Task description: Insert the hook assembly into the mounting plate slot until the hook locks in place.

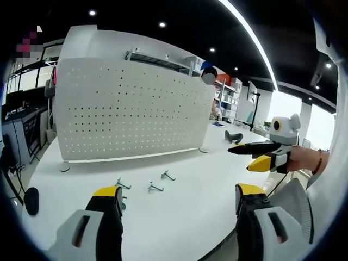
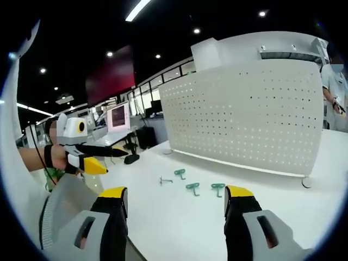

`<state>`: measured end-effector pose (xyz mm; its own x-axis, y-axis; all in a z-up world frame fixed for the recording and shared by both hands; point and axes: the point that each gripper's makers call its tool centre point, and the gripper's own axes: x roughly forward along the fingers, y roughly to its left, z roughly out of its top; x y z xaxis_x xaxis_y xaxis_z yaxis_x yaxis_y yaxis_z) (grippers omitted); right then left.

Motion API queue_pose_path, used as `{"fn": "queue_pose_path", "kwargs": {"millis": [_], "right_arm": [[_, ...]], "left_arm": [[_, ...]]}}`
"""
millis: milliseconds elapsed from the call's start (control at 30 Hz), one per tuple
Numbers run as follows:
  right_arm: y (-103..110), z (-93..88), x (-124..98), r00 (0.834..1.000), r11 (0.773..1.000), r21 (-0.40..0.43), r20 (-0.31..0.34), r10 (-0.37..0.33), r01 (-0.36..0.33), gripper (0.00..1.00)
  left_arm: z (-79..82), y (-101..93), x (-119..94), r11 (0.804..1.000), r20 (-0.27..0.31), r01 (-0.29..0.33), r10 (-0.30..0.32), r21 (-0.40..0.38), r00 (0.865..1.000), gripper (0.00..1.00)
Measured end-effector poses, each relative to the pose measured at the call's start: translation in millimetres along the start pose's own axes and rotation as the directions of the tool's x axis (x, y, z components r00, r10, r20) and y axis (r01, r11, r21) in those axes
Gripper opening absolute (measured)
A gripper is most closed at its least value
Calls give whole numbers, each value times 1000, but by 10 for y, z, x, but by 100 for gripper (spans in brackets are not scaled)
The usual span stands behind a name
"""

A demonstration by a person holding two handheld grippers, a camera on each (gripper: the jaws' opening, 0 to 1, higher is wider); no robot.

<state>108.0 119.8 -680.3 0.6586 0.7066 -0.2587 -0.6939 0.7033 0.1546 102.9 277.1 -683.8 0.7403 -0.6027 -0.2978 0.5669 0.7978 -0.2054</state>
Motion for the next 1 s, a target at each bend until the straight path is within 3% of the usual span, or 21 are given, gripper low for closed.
{"fn": "queue_pose_path", "kwargs": {"millis": [333, 467, 600, 767, 1000], "right_arm": [[-5, -42, -54, 1000, 1000, 8, -5, -26, 26, 73], [10, -59, -66, 1000, 1000, 2, -11, -27, 27, 72], [19, -67, -79, 999, 999, -1, -20, -34, 34, 71], [35, -60, -94, 999, 999, -5, -18, -37, 36, 71], [68, -83, -59, 999, 999, -14, -40, -30, 30, 71]], "left_arm": [[-131, 16, 58, 1000, -35, 11, -11, 8, 999, 87], [-285, 5, 79, 993, -126, 34, -20, 110, 992, 87], [-301, 44, 99, 996, -113, 36, -27, 78, 993, 86], [-402, 79, 145, 991, -157, 42, -23, 124, 987, 87], [-534, 117, 231, 992, -182, 40, -18, 117, 983, 86]]}}
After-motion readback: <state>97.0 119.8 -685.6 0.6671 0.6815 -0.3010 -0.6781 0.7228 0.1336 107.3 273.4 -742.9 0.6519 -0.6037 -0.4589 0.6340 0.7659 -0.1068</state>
